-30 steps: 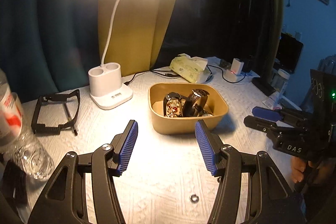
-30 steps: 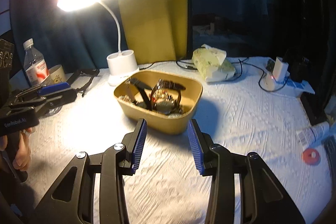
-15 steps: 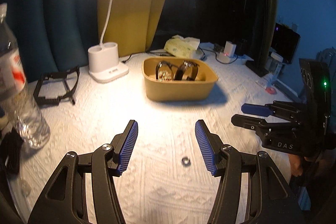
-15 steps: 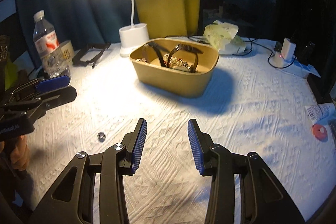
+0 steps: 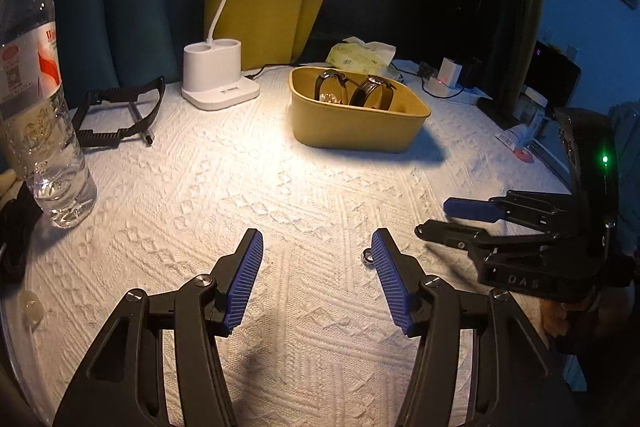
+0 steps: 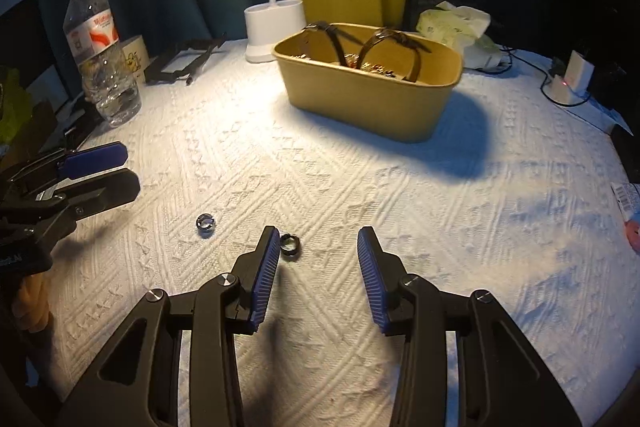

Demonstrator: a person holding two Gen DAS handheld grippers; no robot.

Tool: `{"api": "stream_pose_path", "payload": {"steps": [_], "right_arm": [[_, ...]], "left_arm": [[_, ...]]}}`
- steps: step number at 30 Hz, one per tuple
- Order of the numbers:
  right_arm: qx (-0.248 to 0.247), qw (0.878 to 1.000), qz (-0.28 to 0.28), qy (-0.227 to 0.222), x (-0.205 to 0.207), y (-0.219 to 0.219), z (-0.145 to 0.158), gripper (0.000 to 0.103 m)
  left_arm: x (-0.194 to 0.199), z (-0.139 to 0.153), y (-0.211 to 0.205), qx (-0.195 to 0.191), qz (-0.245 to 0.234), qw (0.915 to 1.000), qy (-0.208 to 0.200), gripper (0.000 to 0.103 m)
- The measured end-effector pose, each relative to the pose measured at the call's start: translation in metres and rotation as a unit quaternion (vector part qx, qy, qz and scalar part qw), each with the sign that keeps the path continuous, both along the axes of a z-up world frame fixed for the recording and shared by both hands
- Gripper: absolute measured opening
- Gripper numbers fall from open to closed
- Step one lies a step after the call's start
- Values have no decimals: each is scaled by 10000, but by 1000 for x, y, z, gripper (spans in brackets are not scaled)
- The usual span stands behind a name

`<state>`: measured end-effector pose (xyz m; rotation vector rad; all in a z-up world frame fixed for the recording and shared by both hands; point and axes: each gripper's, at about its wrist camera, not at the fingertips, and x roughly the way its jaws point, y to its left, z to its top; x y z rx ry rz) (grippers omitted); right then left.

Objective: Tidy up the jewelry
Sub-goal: 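Move both grippers to the small rings and grasp a dark ring with the right gripper, then grasp the small silver ring with the left gripper while the right gripper holds its ring, then carry both rings over the tan basket and open both grippers to drop them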

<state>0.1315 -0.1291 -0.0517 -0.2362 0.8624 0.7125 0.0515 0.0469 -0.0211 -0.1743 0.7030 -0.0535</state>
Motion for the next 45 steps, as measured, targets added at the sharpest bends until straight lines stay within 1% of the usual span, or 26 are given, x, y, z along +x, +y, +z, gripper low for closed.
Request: {"api": "stream_pose_path", "payload": {"steps": [5, 7, 10, 19, 25, 29, 30, 31, 32, 33, 35, 39, 41, 43, 45], "right_arm": [[-104, 9997, 241, -3, -6, 10, -4, 39], [-175, 9994, 279, -61, -8, 12, -4, 25], [-220, 9992, 321, -88, -8, 14, -4, 12], [-111, 9994, 260, -177, -9, 7, 0, 12], [12, 9995, 219, -225, -6, -3, 4, 12], [109, 9996, 150, -203, -2, -13, 4, 12], [125, 9996, 130, -197, -1, -15, 4, 12], [146, 9996, 103, -197, 0, -17, 4, 12], [167, 9996, 85, -199, 1, -20, 4, 12], [192, 9996, 63, -205, 2, -23, 5, 12], [233, 9995, 34, -205, 4, -27, 5, 12], [290, 9993, 1, -218, 6, -33, 6, 12], [309, 9993, -3, -219, 7, -35, 6, 12], [331, 9992, -6, -219, 9, -36, 6, 12], [366, 9991, -9, -227, 10, -37, 6, 12]], "left_arm": [[2, -3, 1, -68, -29, 10000, 64, 60], [3, -4, 1, -80, -30, 9999, 87, 60], [5, -5, 1, -81, -47, 9999, 131, 60], [8, -6, -9, 71, -115, 9996, 236, 60], [12, -7, -24, 139, -270, 9990, 317, 60], [19, -10, -35, 217, -389, 9980, 458, 59], [22, -12, -37, 223, -423, 9975, 519, 58], [24, -14, -38, 232, -436, 9971, 576, 52], [27, -16, -40, 233, -444, 9965, 663, 48], [30, -18, -41, 224, -450, 9962, 713, 46], [34, -21, -42, 213, -453, 9952, 836, 37], [39, -23, -47, 361, -415, 9944, 898, 30], [40, -24, -49, 465, -402, 9939, 910, 19], [42, -23, -51, 523, -413, 9936, 915, 15], [43, -23, -53, 548, -453, 9933, 910, 15]]}}
